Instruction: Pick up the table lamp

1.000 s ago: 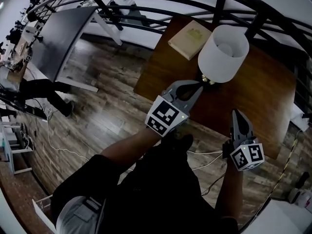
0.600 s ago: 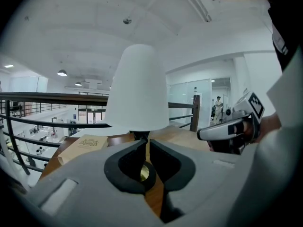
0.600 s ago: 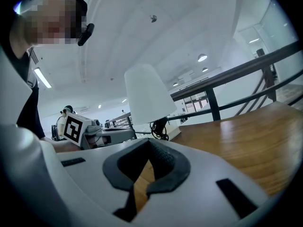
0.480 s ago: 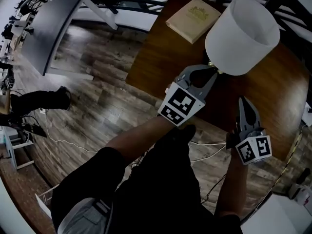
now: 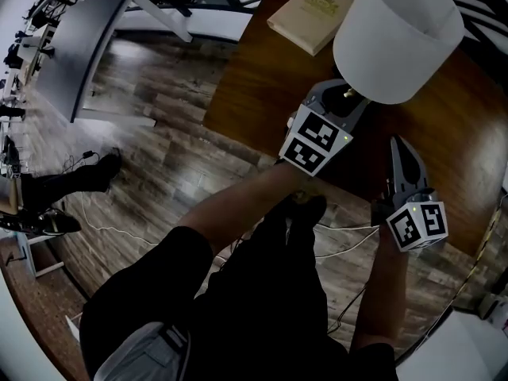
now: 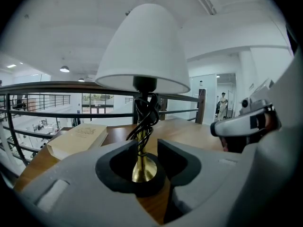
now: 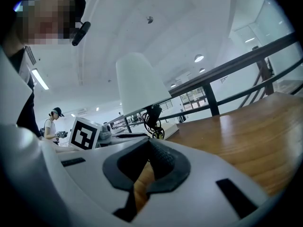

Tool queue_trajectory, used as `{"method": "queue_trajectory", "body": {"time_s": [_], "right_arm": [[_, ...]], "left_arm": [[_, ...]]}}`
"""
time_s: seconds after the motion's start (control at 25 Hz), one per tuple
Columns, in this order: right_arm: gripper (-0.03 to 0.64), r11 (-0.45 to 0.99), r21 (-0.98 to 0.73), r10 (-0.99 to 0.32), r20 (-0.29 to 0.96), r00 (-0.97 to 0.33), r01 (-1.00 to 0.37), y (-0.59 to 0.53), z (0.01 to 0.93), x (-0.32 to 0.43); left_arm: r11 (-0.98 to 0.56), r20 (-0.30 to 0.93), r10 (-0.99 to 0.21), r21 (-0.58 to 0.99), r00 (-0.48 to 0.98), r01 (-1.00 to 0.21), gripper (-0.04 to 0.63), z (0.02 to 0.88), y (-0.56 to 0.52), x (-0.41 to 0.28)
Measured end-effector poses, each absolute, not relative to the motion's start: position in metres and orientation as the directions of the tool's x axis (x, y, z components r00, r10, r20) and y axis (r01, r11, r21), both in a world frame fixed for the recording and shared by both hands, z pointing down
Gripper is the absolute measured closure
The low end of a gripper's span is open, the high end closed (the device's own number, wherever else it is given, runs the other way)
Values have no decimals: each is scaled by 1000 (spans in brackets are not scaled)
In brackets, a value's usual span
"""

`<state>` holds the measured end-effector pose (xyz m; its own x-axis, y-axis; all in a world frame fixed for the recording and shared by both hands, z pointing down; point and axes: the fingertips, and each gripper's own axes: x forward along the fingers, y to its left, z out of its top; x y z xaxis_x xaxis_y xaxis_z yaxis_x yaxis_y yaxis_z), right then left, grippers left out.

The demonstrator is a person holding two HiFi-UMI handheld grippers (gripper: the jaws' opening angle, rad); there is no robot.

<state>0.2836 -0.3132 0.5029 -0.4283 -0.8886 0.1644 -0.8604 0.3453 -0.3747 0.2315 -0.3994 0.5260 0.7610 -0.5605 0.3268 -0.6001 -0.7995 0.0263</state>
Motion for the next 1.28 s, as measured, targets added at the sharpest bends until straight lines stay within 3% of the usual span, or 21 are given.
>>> {"method": "queue_trajectory", "body": {"time_s": [0.28,1.28], "right_arm": [[606,335,-387,-894,159,-420,-859,-306,512,288],[606,303,-377,-889,220,-402,-875,-329,535,307]], "left_arm": [[-764,303,-612,11,731,-645,425,524,-411,244],[-714,294,-669,2,683,-700,417,537,-453,275]]}}
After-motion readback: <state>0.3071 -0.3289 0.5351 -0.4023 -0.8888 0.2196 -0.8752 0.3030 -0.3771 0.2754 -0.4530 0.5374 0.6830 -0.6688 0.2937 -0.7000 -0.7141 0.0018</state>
